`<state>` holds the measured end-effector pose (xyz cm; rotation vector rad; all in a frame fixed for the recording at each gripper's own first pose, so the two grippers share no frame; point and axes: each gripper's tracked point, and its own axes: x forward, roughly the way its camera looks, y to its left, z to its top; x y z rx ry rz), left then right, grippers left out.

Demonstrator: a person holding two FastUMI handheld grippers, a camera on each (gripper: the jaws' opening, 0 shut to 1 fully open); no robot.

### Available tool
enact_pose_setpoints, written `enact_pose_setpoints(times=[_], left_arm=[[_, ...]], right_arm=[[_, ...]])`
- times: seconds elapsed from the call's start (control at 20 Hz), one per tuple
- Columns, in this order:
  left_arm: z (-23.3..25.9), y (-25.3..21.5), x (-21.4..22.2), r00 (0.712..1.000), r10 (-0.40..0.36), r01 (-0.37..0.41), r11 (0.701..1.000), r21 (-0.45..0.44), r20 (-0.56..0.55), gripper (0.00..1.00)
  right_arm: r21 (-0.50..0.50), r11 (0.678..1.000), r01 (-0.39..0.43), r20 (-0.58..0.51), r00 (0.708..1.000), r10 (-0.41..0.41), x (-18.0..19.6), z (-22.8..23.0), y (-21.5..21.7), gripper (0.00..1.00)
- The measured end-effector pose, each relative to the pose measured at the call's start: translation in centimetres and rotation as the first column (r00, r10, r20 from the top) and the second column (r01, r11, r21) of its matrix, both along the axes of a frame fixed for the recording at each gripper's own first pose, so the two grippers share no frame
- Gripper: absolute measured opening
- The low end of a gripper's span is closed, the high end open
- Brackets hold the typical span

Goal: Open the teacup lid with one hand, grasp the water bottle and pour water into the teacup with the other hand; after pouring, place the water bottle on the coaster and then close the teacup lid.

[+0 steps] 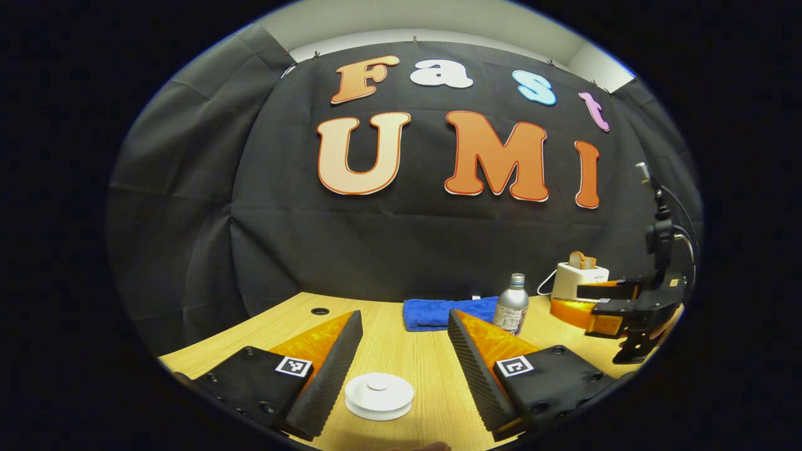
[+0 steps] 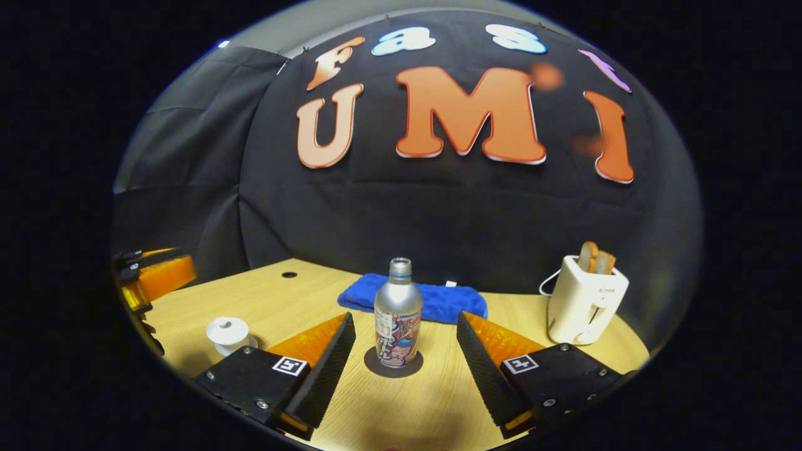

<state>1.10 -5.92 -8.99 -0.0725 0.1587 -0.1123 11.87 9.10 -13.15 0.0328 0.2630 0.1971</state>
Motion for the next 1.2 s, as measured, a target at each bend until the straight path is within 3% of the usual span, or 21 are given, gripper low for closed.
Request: enact_pose_setpoints(times=[0.05, 0.1, 0.25, 0.35, 0.45, 0.55, 0.7, 0.95, 1.05, 1.2], left_arm=[[0.5, -0.5, 0.0, 1.000, -0.008, 0.008, 1.000, -0.009, 0.007, 0.88], [0.9, -0.7, -0.2, 1.000, -0.011, 0.011, 1.000, -0.015, 0.013, 0.94], [2.1, -1.5, -0.6, 0.999, -0.010, 0.011, 1.000, -0.021, 0.031, 0.92], [2.6, -1.8, -1.1, 0.999, -0.011, 0.012, 1.000, -0.016, 0.038, 1.00], [3.1, -1.8, -1.4, 0.999, -0.005, 0.006, 1.000, -0.024, 0.047, 0.98], [3.1, -1.6, -1.8, 0.998, 0.005, -0.003, 1.000, -0.024, 0.055, 0.94], [2.4, -0.5, -2.3, 0.997, 0.049, -0.050, 0.999, 0.019, 0.055, 1.00], [2.3, -0.1, -3.3, 0.995, 0.082, -0.083, 0.997, 0.010, 0.060, 0.95], [2.5, 0.2, -3.5, 0.994, 0.090, -0.091, 0.996, 0.021, 0.064, 1.00], [3.0, -0.1, -3.8, 0.993, 0.088, -0.090, 0.996, 0.013, 0.078, 0.98]], right_arm=[[0.003, 1.000, 0.008, 0.028, 1.000, -0.008, -0.8, 1.2, -0.6, 0.98], [0.007, 1.000, 0.020, 0.052, 0.998, -0.020, -1.5, 2.3, -1.3, 0.98], [0.032, 0.998, 0.056, 0.085, 0.995, -0.059, -3.7, 4.4, -3.1, 0.97], [0.036, 0.996, 0.079, 0.112, 0.990, -0.082, -5.1, 5.3, -4.0, 0.97], [0.035, 0.994, 0.106, 0.161, 0.981, -0.111, -6.2, 5.8, -4.8, 0.97], [0.037, 0.990, 0.134, 0.143, 0.980, -0.138, -7.2, 4.1, -5.1, 0.97], [0.054, 0.990, 0.131, 0.089, 0.987, -0.135, -8.2, 2.0, -4.9, 0.98], [0.069, 0.989, 0.133, 0.083, 0.987, -0.139, -9.1, 2.0, -5.1, 0.97], [0.071, 0.990, 0.125, 0.088, 0.987, -0.131, -9.2, 2.5, -5.0, 0.98], [0.075, 0.989, 0.124, 0.113, 0.985, -0.132, -9.0, 2.8, -4.9, 0.97]])
